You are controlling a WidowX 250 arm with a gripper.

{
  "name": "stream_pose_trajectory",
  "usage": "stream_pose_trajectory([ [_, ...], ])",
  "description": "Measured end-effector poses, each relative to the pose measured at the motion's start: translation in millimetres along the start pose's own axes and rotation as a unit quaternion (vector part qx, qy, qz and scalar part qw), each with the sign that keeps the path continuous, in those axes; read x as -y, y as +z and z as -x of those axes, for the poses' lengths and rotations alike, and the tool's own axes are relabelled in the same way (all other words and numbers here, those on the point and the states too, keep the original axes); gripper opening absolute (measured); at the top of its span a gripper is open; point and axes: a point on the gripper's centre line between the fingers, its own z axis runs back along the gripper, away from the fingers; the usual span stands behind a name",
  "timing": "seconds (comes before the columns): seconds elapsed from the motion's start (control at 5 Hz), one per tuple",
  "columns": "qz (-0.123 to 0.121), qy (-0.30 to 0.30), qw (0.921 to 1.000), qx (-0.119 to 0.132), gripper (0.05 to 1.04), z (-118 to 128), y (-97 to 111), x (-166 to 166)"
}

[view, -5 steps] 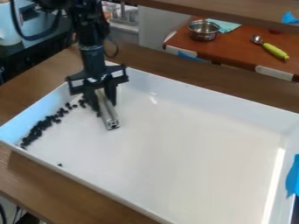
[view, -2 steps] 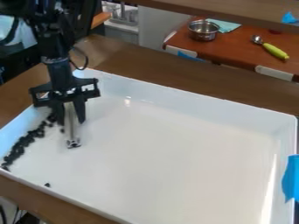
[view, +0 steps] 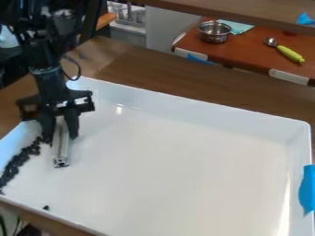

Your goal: Sweep into pile

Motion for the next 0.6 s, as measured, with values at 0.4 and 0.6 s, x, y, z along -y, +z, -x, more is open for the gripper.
stream_pose_trajectory([
  [0.4, 0.073, -0.105, 0.9918, -0.009, 0.382, 55.1, 21.6, 58.1],
  [0.6, 0.072, -0.140, 0.9875, -0.002, 0.382, 72.7, 16.1, 67.7],
])
